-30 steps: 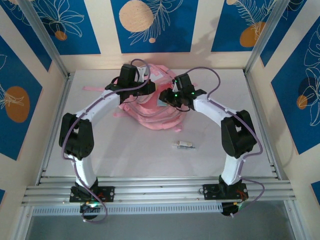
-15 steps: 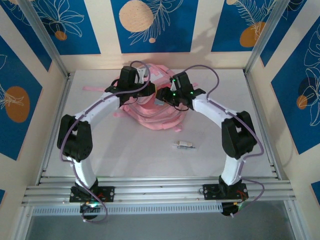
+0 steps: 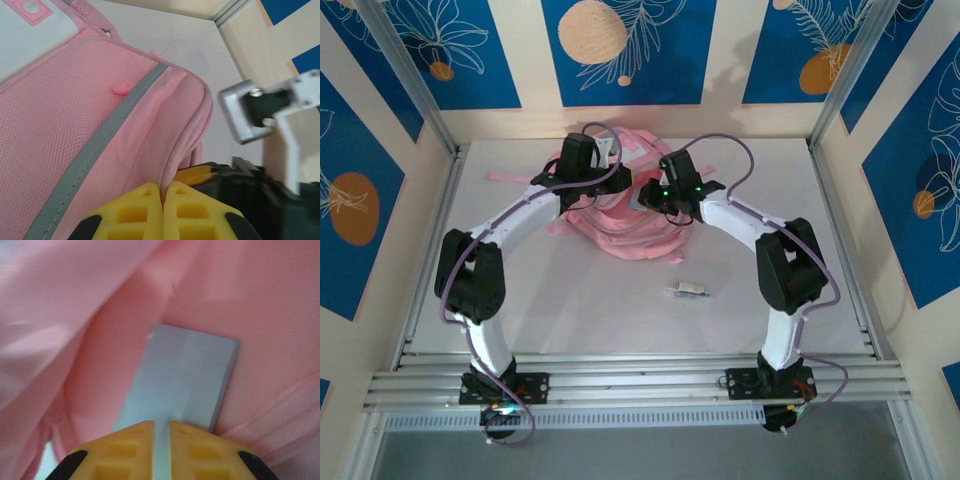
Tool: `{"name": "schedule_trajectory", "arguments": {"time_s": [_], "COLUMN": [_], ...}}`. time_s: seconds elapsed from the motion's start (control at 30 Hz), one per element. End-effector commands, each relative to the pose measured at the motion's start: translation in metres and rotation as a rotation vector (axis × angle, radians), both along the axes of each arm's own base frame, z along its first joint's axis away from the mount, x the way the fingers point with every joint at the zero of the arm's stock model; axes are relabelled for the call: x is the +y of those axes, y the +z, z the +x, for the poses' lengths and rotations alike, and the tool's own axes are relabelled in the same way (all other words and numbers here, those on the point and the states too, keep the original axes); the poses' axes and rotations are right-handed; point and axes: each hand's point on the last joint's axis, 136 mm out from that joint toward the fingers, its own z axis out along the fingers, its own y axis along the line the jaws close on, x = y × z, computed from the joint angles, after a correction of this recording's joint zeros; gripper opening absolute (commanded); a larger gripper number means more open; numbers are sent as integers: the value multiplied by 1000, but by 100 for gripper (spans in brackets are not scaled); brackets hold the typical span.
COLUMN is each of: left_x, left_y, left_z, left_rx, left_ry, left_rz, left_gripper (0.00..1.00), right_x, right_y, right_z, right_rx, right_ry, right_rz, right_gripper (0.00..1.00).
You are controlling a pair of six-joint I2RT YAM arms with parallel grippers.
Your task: Pack the student bag
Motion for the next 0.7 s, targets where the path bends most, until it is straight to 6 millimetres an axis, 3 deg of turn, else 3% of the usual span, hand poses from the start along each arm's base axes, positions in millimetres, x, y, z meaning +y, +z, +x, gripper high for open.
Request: {"name": "schedule_trajectory", "arguments": {"time_s": [0.0,0.1,0.2,0.3,0.5,0.67], "left_x": [-12,-13,-14,-13,-13,-14], "left_y": [47,49,49,47,42,40], "left_z": [-17,-19,-21,-21,-19,-14], "left_rx": [-77,-79,-77,-75,-73,-75], "left_ry": [-55,-55,-55,-50,-40,-38], "left_rz": [-85,-88,-92,-91,-82,-84], "left_gripper": [0,0,0,0,0,0], "right_x": [-3,19,50,63,39,5], "right_y": [0,-8,1,11,37,52], "right_z": [17,25,31,35,19,-23], "right_rx": [-23,-2,-30,-46,-75,-58], "right_ry": [-48,8,91,127,112,97], "right_rz": [-23,43,136,174,148,109], "right_gripper": [13,12,12,13,15,28]}}
